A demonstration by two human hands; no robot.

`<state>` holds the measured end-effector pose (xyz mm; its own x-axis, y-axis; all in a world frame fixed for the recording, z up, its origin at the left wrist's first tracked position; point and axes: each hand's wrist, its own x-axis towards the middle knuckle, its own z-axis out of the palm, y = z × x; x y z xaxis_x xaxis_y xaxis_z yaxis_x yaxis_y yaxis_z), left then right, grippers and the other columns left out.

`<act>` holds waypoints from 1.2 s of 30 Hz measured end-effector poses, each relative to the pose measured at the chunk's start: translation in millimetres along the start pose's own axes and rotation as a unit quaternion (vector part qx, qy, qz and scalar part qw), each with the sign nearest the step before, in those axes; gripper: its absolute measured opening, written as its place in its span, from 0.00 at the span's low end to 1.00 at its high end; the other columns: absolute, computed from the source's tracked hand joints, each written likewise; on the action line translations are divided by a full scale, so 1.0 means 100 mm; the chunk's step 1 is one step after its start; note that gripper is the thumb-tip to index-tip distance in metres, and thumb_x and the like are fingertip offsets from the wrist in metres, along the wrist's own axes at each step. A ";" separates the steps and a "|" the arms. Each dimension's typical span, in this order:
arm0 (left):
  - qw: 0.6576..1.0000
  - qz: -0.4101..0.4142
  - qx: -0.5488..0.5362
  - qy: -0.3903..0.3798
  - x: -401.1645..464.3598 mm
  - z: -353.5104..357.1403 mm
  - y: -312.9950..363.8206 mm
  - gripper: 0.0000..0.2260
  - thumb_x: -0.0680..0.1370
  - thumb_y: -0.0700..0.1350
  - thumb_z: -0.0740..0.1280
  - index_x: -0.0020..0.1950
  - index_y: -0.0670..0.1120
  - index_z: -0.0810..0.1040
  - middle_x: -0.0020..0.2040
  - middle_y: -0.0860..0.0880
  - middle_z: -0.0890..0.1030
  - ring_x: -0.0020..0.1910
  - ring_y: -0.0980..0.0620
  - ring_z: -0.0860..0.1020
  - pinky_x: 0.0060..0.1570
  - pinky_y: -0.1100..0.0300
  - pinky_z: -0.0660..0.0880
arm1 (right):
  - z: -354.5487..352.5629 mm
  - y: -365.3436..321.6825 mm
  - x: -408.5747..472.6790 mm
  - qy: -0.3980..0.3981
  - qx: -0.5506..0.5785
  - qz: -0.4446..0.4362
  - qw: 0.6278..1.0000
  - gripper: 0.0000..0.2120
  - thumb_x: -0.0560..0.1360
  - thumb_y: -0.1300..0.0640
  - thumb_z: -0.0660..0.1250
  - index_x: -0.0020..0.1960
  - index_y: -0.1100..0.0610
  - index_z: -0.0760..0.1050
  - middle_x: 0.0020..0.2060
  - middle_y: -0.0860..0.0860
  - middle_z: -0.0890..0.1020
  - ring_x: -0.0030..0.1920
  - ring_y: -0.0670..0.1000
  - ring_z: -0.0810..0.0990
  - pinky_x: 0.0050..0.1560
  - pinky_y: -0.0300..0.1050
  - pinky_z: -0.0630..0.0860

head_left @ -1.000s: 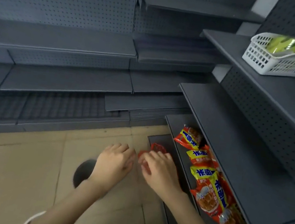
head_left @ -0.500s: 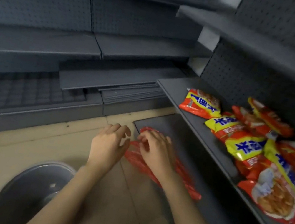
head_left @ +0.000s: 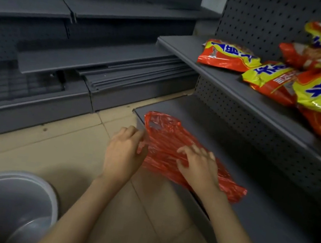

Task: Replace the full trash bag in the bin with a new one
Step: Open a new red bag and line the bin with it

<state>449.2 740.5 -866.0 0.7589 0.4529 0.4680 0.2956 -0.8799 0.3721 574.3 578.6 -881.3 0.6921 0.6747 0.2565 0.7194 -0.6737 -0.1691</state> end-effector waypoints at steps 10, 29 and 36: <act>0.999 -0.008 -0.016 0.027 -0.12 0.27 -0.07 0.06 0.68 0.48 0.65 0.43 0.49 0.77 0.40 0.50 0.76 0.42 0.47 0.74 0.39 0.55 0.71 | 0.55 0.17 0.07 -0.061 -0.034 0.070 0.995 0.09 0.73 0.49 0.64 0.54 0.44 0.76 0.54 0.44 0.81 0.56 0.47 0.77 0.58 0.44 0.64; 0.959 -0.023 0.201 0.196 -0.47 -1.91 -0.31 0.06 0.68 0.45 0.69 0.40 0.45 0.74 0.38 0.47 0.77 0.38 0.43 0.74 0.34 0.53 0.70 | -1.00 -1.99 0.01 0.180 0.307 -0.102 0.929 0.05 0.70 0.51 0.70 0.45 0.48 0.78 0.40 0.44 0.84 0.43 0.51 0.80 0.46 0.47 0.72; 0.952 -0.127 0.118 0.254 -0.74 -2.50 -0.59 0.03 0.71 0.47 0.67 0.44 0.50 0.76 0.42 0.52 0.78 0.44 0.52 0.74 0.38 0.56 0.69 | -1.15 -2.85 -0.23 0.265 0.432 -0.135 0.852 0.03 0.71 0.52 0.70 0.44 0.48 0.77 0.34 0.40 0.76 0.32 0.43 0.74 0.41 0.44 0.73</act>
<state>230.7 794.9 -721.8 0.2855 0.6137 0.7361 0.5999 -0.7134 0.3621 346.9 720.2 -729.5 0.5361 0.3851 0.7512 0.7810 0.1114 -0.6145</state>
